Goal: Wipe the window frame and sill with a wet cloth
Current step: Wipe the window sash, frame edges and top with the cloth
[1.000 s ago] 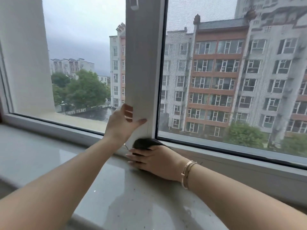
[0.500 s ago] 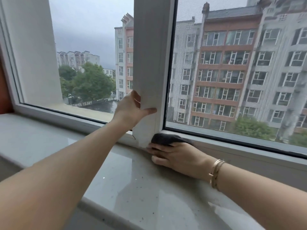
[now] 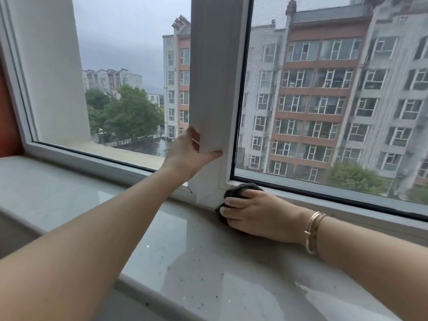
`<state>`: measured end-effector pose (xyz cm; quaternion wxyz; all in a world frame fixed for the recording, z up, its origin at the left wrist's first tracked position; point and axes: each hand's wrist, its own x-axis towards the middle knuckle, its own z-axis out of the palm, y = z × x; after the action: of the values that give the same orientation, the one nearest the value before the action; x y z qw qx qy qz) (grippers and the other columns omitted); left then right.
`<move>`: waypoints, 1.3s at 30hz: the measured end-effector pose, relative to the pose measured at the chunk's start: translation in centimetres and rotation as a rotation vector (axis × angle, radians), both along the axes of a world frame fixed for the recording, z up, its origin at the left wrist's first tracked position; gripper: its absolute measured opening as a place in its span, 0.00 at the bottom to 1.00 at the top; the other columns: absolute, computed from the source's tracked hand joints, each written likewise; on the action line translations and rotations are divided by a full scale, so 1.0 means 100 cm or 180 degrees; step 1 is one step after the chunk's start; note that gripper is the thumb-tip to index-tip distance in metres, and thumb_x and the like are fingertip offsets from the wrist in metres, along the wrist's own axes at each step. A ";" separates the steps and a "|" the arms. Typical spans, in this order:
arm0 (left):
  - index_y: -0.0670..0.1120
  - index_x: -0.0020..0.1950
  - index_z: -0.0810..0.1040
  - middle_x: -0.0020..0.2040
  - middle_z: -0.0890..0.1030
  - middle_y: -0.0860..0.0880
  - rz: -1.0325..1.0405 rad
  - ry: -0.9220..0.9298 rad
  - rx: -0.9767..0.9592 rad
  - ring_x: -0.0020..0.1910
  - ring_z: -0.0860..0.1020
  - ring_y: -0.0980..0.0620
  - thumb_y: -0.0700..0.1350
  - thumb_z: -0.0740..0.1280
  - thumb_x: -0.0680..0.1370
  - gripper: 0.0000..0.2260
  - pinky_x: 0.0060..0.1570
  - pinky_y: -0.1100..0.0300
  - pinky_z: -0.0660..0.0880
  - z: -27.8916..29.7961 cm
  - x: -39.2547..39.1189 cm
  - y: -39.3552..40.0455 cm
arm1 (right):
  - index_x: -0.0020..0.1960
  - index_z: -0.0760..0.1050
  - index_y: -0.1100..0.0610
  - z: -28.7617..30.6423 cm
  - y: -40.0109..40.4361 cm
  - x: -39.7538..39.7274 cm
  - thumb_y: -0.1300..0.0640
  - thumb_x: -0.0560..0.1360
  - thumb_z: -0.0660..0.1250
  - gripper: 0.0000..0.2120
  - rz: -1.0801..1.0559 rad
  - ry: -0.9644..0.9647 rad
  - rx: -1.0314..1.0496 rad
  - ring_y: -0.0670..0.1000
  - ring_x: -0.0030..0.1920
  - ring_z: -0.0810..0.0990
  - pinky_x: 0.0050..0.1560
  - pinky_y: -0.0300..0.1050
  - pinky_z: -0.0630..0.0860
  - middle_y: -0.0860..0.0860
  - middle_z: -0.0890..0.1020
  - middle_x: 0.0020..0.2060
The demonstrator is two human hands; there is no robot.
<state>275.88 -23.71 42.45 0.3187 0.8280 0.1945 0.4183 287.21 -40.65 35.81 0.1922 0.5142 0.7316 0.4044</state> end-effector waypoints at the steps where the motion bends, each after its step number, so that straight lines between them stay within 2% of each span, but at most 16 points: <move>1: 0.47 0.52 0.70 0.47 0.78 0.51 0.0013 0.0038 -0.0029 0.43 0.77 0.53 0.52 0.76 0.67 0.21 0.39 0.61 0.71 0.001 -0.001 -0.003 | 0.47 0.76 0.51 0.003 -0.014 0.004 0.62 0.78 0.50 0.17 -0.0039 -0.0019 -0.0057 0.50 0.60 0.74 0.56 0.44 0.72 0.46 0.77 0.56; 6: 0.47 0.54 0.70 0.48 0.77 0.51 0.0288 0.0184 -0.0167 0.47 0.76 0.50 0.60 0.74 0.67 0.25 0.43 0.60 0.68 0.009 0.002 -0.014 | 0.54 0.76 0.49 0.012 -0.076 0.017 0.61 0.77 0.50 0.18 -0.0139 0.0019 -0.0160 0.51 0.66 0.71 0.58 0.45 0.75 0.47 0.75 0.62; 9: 0.44 0.61 0.69 0.55 0.77 0.49 0.0625 0.0370 -0.0032 0.53 0.76 0.46 0.67 0.71 0.65 0.36 0.47 0.56 0.72 0.012 0.009 -0.020 | 0.57 0.76 0.46 0.016 -0.101 0.031 0.59 0.75 0.52 0.18 -0.0168 0.0203 -0.0234 0.50 0.68 0.71 0.55 0.43 0.77 0.46 0.75 0.64; 11: 0.42 0.64 0.67 0.60 0.77 0.46 0.0760 0.0383 0.0081 0.57 0.76 0.43 0.69 0.69 0.65 0.40 0.47 0.55 0.71 0.011 0.015 -0.022 | 0.61 0.73 0.44 0.017 -0.111 0.041 0.58 0.76 0.56 0.18 -0.0201 0.0297 -0.0326 0.49 0.71 0.66 0.57 0.44 0.76 0.46 0.72 0.68; 17: 0.45 0.65 0.68 0.61 0.77 0.46 0.1004 0.0308 0.0154 0.57 0.77 0.42 0.69 0.66 0.67 0.36 0.47 0.55 0.71 0.002 0.018 -0.026 | 0.60 0.74 0.42 0.023 -0.107 0.048 0.56 0.73 0.52 0.21 -0.0106 0.0416 -0.0415 0.49 0.72 0.65 0.63 0.44 0.71 0.45 0.71 0.69; 24: 0.44 0.65 0.69 0.60 0.78 0.46 0.1267 0.0302 -0.0033 0.58 0.77 0.43 0.69 0.68 0.66 0.38 0.54 0.52 0.75 0.000 0.021 -0.035 | 0.57 0.76 0.44 0.015 -0.070 0.049 0.56 0.74 0.56 0.16 0.0236 0.0572 -0.0434 0.50 0.73 0.64 0.66 0.45 0.67 0.46 0.73 0.67; 28: 0.44 0.63 0.70 0.58 0.78 0.46 0.1305 0.0320 -0.0152 0.57 0.76 0.45 0.64 0.71 0.67 0.33 0.52 0.55 0.74 0.006 0.020 -0.041 | 0.51 0.79 0.46 0.013 -0.041 0.045 0.57 0.74 0.57 0.14 0.0461 0.0763 -0.0381 0.52 0.70 0.69 0.63 0.46 0.71 0.48 0.77 0.63; 33: 0.43 0.63 0.71 0.58 0.78 0.46 0.1411 0.0472 -0.0187 0.56 0.77 0.45 0.62 0.72 0.67 0.33 0.51 0.56 0.74 0.011 0.019 -0.045 | 0.48 0.82 0.50 0.010 -0.009 0.029 0.57 0.69 0.70 0.09 0.0438 0.0775 -0.0360 0.54 0.67 0.72 0.64 0.47 0.71 0.50 0.79 0.61; 35: 0.43 0.62 0.71 0.58 0.78 0.46 0.1415 0.0562 -0.0249 0.57 0.77 0.45 0.62 0.72 0.67 0.32 0.53 0.53 0.76 0.018 0.018 -0.047 | 0.48 0.82 0.50 0.011 -0.003 0.027 0.56 0.68 0.71 0.09 0.0364 0.0779 -0.0431 0.54 0.68 0.71 0.64 0.48 0.71 0.51 0.79 0.61; 39: 0.42 0.62 0.71 0.58 0.78 0.46 0.1333 0.0773 -0.0361 0.57 0.77 0.46 0.61 0.72 0.68 0.31 0.53 0.55 0.75 0.027 0.013 -0.050 | 0.48 0.81 0.48 0.016 -0.002 0.030 0.53 0.65 0.74 0.12 0.0415 0.0806 -0.0596 0.53 0.68 0.71 0.63 0.45 0.71 0.49 0.79 0.61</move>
<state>277.14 -28.76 45.13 0.2454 0.7946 0.4219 0.3610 290.22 -40.86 37.43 0.1189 0.4923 0.8162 0.2780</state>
